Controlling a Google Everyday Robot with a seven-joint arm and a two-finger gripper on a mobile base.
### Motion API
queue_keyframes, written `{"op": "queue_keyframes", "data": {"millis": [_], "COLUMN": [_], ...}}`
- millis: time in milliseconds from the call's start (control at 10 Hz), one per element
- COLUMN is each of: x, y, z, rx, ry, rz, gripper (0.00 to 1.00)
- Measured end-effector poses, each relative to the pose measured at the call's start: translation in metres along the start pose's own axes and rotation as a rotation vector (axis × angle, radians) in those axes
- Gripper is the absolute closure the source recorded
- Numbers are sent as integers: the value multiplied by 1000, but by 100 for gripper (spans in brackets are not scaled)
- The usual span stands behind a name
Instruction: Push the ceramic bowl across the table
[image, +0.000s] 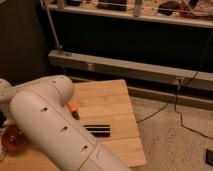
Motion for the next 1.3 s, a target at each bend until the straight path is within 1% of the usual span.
{"op": "queue_keyframes", "data": {"millis": [100,200,400,500,600,700,800,900,1000,1200,1300], "x": [12,29,60,70,76,79,77,72,64,57,56], "y": [4,9,18,19,18,17,11,-3,-21,-42,-46], "z": [1,5,16,20,22,21,16,5,-14,-37,-42], "rx": [0,-8,-38,-57,-75,-81,-70,-35,19,74,80], "ry": [18,50,120,142,149,144,118,70,0,-82,-103], "rz": [-16,-32,-45,-42,-43,-49,-54,-51,-42,-32,-26], "gripper": [100,100,100,100,100,100,100,100,100,100,100]}}
